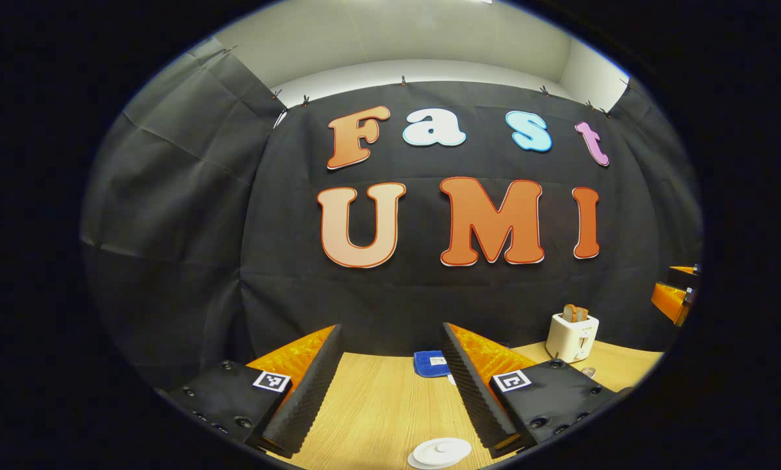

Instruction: Open the teacup lid with one hand, grasp the water bottle and pour water into the teacup with the other hand; after pouring, place the water bottle on the coaster and then close the teacup lid.

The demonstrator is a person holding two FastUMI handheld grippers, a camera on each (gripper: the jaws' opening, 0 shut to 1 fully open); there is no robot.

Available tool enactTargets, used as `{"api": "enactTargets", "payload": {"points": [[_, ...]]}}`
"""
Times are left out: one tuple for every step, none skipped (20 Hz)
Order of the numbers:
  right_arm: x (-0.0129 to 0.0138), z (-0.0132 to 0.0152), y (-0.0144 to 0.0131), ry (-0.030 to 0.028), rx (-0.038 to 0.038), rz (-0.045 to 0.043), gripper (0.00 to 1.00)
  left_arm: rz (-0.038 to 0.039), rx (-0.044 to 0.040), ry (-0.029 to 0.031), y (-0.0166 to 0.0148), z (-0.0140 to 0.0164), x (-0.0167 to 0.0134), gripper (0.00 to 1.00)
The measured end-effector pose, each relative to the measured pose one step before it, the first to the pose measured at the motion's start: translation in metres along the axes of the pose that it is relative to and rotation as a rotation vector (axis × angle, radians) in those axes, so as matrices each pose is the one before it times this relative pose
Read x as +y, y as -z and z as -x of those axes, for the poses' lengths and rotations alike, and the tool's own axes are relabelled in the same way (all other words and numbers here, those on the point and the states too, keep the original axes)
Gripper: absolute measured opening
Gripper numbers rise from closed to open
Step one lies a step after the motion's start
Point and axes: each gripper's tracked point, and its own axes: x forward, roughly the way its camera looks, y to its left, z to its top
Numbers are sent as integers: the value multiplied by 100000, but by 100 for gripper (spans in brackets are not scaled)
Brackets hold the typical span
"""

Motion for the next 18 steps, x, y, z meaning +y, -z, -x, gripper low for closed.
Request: {"api": "enactTargets", "payload": {"points": [[15,-86,-41,-353,-57,-178,98,-591,-393,-670,-141,72,83,97],[-57,-85,-31,-81,43,-421,98,-536,-183,-496,-107,-34,21,97],[-45,-143,224,-192,493,-423,98,-208,-201,-199,-10,33,-69,96],[93,40,341,-474,791,-213,98,370,222,26,-31,-52,-72,96],[165,-6,349,-568,1008,-150,98,517,538,522,316,-164,-114,97],[139,-9,514,-588,887,-250,98,528,640,260,376,-70,-48,97],[170,33,436,-556,821,-431,98,391,803,196,468,-99,3,97],[252,-39,494,-895,860,-510,98,140,975,383,570,-70,-99,96],[310,76,501,-998,786,-759,98,-110,753,697,625,38,-149,96],[365,21,549,-1333,556,-917,98,-579,632,1147,590,5,-327,96],[357,54,628,-1246,1049,-1121,98,-532,783,1182,834,73,-241,96],[513,85,810,-1778,1152,-1137,98,-424,716,1501,788,12,-448,96],[487,167,892,-1669,1550,-1174,98,-113,1459,1282,972,-22,-378,96],[543,72,1019,-2118,1645,-919,98,181,1348,1703,957,67,-552,96],[465,12,969,-1657,1898,-729,98,467,1550,1705,947,59,-453,97],[460,-5,935,-1730,2013,-510,98,301,1678,2267,1061,2,-610,96],[499,-30,850,-1616,1394,-660,98,389,1498,1800,1115,-141,-488,96],[537,-36,946,-1972,1286,-339,98,40,664,2025,1080,5,-448,97]]}}
